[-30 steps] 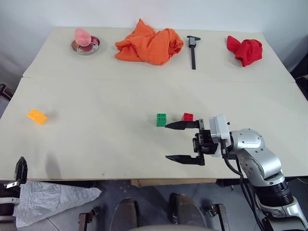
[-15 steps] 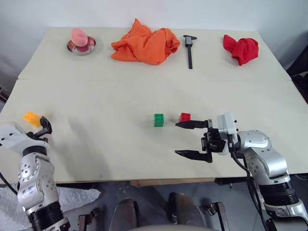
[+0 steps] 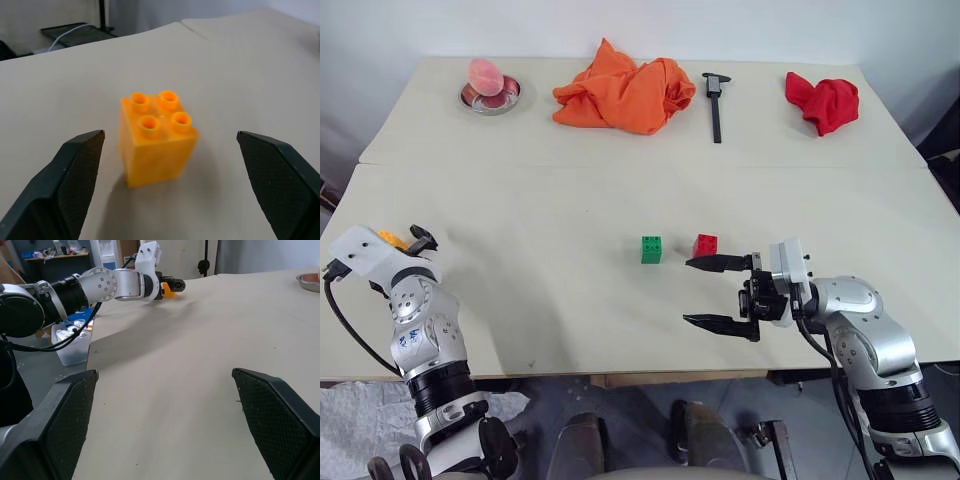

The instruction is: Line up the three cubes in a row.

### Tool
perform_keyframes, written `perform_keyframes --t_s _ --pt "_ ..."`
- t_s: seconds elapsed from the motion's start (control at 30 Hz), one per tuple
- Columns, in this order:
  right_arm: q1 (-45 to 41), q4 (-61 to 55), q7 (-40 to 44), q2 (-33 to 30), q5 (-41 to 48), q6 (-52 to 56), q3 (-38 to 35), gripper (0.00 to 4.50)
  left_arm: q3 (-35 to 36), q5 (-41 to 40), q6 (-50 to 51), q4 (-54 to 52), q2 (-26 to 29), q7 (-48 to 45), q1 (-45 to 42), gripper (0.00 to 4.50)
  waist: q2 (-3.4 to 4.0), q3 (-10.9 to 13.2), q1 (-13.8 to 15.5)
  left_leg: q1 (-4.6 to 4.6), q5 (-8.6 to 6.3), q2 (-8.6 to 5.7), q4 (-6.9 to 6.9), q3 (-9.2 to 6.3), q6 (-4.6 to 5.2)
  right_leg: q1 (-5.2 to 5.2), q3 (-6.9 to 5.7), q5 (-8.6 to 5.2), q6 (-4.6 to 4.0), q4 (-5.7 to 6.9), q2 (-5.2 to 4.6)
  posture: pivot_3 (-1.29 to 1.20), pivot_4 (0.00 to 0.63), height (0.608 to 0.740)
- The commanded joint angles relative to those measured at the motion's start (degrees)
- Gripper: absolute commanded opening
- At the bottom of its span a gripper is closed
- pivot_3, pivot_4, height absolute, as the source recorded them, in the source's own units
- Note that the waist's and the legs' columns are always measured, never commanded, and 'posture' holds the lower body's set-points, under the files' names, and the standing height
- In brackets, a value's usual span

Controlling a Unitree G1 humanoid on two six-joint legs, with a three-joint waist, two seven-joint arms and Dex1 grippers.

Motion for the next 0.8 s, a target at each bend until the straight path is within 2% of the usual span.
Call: perform_keyframes --t_s 0.03,0.17,0.3,0.4,0.43,0.5,0.57,0.67,0.8 --pt "0.9 -2.3 -0.7 0.5 0.4 -1.0 -1.0 4.5 -0.3 1.6 -1.2 -0.4 1.6 0.1 -0.5 3.91 0.0 0.0 0.1 0.0 0.0 0.0 0.0 0.0 0.0 0.0 0.0 0.0 0.0 0.0 0.0 0.0 0.15 0.74" --pt "1.4 -2.3 -0.9 0.6 0.2 -1.4 -1.1 4.5 0.3 0.8 -0.7 -0.8 1.6 -0.4 -0.2 2.74 0.0 0.0 0.2 0.0 0.0 0.0 0.0 0.0 0.0 0.0 0.0 0.0 0.0 0.0 0.0 0.0 0.15 0.74" --pt "2.5 -2.6 -1.4 0.4 0.1 -2.0 -1.6 4.5 0.6 -3.2 0.5 -0.7 2.9 -7.6 0.9 1.52 0.0 0.0 0.3 0.0 0.0 0.0 0.0 0.01 -0.01 0.0 0.0 0.0 0.0 0.0 0.0 0.0 0.15 0.74" --pt "3.0 -2.8 -1.9 0.1 0.0 -2.3 -2.1 4.5 2.0 -8.4 2.3 -0.5 3.8 -13.7 1.0 1.49 0.0 0.0 0.6 0.0 0.01 0.0 0.0 0.01 -0.01 0.0 0.0 0.0 0.0 0.01 0.0 0.0 0.15 0.74" --pt "3.9 -3.2 -2.2 -0.4 0.1 -2.4 -3.0 4.5 3.6 -15.5 6.9 -0.2 5.7 -20.4 -0.6 1.49 0.0 0.0 0.6 0.0 0.01 0.0 0.01 0.01 -0.01 0.0 0.0 0.0 0.0 0.01 0.0 0.0 0.15 0.74" --pt "5.6 -4.0 -2.8 -1.3 0.2 -2.6 -4.6 4.5 -0.4 -19.1 10.5 0.6 12.6 -36.8 -1.3 1.49 -0.02 0.0 0.9 -0.01 0.01 0.0 0.02 -0.01 -0.02 0.0 -0.02 0.0 0.0 0.03 0.01 0.0 0.15 0.74" --pt "7.0 -4.7 -3.2 -1.8 0.1 -2.5 -5.6 4.5 -7.3 -15.7 4.5 3.1 18.3 -52.1 -2.0 1.49 -0.02 0.0 0.9 -0.08 0.03 0.0 0.01 -0.02 -0.05 -0.08 -0.06 -0.01 -0.02 0.05 0.05 0.0 0.15 0.74" --pt "8.8 -5.6 -3.8 -2.5 0.0 -2.6 -7.0 4.5 -16.0 -12.4 -0.8 12.1 23.8 -71.0 -8.0 1.49 0.03 0.0 1.0 -0.05 0.02 -0.01 0.0 0.07 -0.04 -0.04 -0.07 -0.01 -0.02 -0.04 0.03 0.0 0.15 0.74" --pt "9.9 -6.1 -4.9 -2.8 -0.2 -2.8 -8.7 4.5 -26.2 -5.3 -15.1 26.1 25.9 -92.2 -17.1 1.49 0.12 0.0 0.6 0.05 0.03 -0.01 -0.09 0.23 -0.05 -0.04 -0.08 -0.01 -0.02 -0.06 0.06 0.0 0.15 0.74"
